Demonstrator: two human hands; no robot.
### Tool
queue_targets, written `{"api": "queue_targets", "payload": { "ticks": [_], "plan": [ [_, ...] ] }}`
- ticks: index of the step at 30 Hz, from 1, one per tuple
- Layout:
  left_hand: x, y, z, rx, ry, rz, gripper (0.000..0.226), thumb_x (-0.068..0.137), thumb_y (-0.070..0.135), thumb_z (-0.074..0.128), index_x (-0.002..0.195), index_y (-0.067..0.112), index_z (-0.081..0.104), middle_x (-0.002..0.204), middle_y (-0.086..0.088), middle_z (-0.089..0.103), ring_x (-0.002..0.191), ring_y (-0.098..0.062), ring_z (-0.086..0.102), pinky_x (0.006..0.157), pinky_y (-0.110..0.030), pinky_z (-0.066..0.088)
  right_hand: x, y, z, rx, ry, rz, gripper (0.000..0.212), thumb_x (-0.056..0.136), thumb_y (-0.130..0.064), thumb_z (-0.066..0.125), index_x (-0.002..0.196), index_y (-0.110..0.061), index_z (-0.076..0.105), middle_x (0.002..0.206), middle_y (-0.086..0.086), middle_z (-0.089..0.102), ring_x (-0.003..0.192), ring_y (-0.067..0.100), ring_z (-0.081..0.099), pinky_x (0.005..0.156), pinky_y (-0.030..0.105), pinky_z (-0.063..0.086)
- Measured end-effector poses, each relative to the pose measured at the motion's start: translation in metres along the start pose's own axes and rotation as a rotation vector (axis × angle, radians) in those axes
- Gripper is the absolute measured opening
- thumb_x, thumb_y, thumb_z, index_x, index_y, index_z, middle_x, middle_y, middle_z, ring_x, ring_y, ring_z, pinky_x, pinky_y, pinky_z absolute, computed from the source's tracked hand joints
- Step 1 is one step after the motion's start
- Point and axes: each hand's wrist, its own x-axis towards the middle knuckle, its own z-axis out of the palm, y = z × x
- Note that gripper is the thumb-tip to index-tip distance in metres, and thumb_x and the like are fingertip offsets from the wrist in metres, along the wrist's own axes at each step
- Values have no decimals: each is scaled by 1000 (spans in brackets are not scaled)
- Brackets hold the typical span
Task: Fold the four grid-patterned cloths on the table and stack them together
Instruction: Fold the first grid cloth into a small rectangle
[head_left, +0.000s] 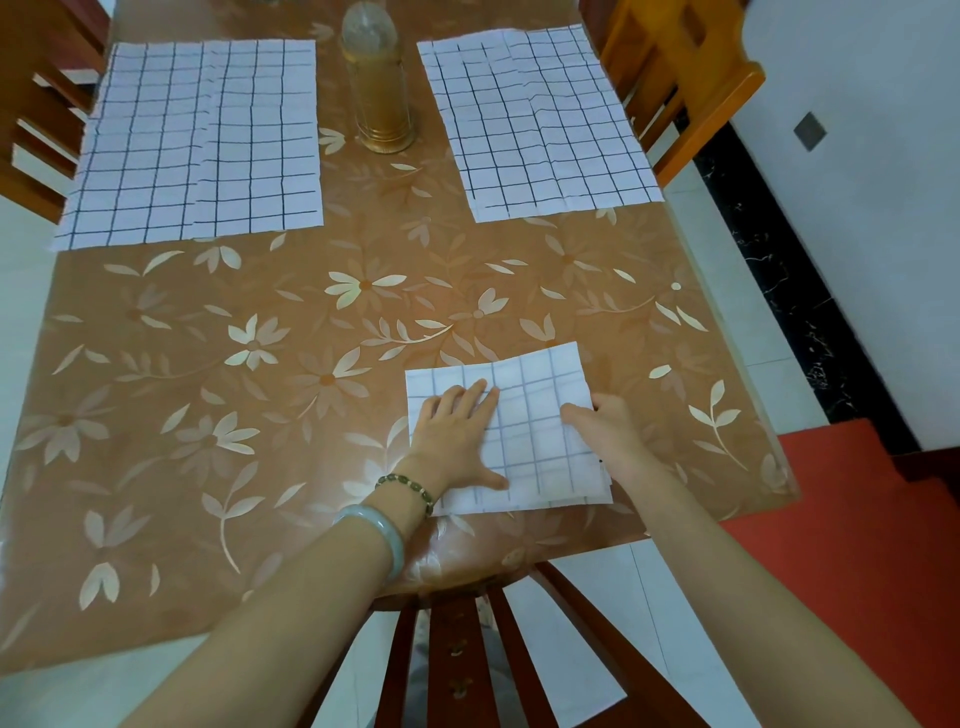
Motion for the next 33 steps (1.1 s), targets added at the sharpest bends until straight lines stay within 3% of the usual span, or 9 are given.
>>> {"api": "queue_targets", "payload": {
  "ticks": [4, 7, 10, 15, 17, 20, 24, 29, 33],
  "plan": [
    [0, -2, 2, -1, 20, -9, 124, 61, 78, 62, 153, 22, 1, 160, 4, 4, 143, -25, 10, 113, -41, 12, -17, -15, 8, -16, -38, -95, 11, 80, -12, 59, 78, -1, 59, 66, 7, 59, 58, 17, 57, 47, 20, 43],
    [1, -4, 3, -51, 31, 22, 121, 63, 74, 64, 153, 20, 5, 160, 3, 7, 143, -25, 12, 114, -40, 12, -30, -26, 30, -105, -51, -216, 27, 80, -11, 60, 61, -18, 42, 49, -10, 40, 45, 8, 38, 44, 21, 34],
    [-7, -21, 2, -358, 100, 35, 103, 68, 61, 66, 149, 12, 27, 156, -4, 24, 141, -26, 22, 115, -36, 18, -38, -32, 57, -197, -70, -326, 32, 79, -11, 59, 60, -22, 36, 51, -9, 35, 46, 8, 32, 47, 24, 28],
    [-50, -56, 2, -1101, 476, -473, 12, 88, 15, 62, 92, 22, 71, 88, 1, 70, 83, -17, 62, 79, -32, 48, -34, -33, 99, -282, -101, -390, 17, 82, -14, 56, 70, -17, 44, 58, -6, 43, 53, 12, 41, 52, 28, 35],
    [-56, -67, 7, -1249, 444, -623, 24, 89, 16, 62, 65, 17, 67, 62, 0, 65, 65, -17, 57, 65, -31, 47, -29, -29, 114, -345, -101, -372, 8, 82, -16, 55, 77, -15, 48, 66, -2, 52, 64, 19, 51, 57, 29, 39],
    [-54, -76, 15, -1379, 358, -707, 25, 88, 18, 65, 64, 13, 70, 62, -3, 68, 64, -18, 61, 75, -40, 55, -22, -23, 133, -408, -85, -342, 5, 82, -19, 54, 80, -16, 50, 82, 6, 64, 82, 27, 59, 70, 34, 47],
    [-48, -68, 13, -1366, 344, -649, 19, 86, 21, 65, 70, 16, 74, 72, -6, 73, 67, -14, 65, 83, -42, 57, -17, -14, 142, -501, -92, -336, 10, 84, -23, 56, 85, -13, 53, 89, 5, 64, 87, 27, 60, 68, 32, 45],
    [-41, -61, 3, -1164, 315, -656, 38, 85, 33, 69, 115, 10, 65, 87, -5, 72, 78, -21, 69, 66, -36, 55, -18, -14, 144, -525, -162, -319, 35, 82, -48, 54, 92, -15, 57, 95, -1, 58, 87, 19, 55, 68, 31, 42],
    [-38, -57, -1, -824, 420, -441, 35, 87, 18, 65, 118, 4, 54, 104, -9, 59, 98, -26, 54, 78, -26, 35, -10, -9, 140, -490, -246, -353, 18, 89, -32, 50, 84, -16, 57, 92, 4, 56, 87, 21, 55, 72, 32, 41]
  ]
}}
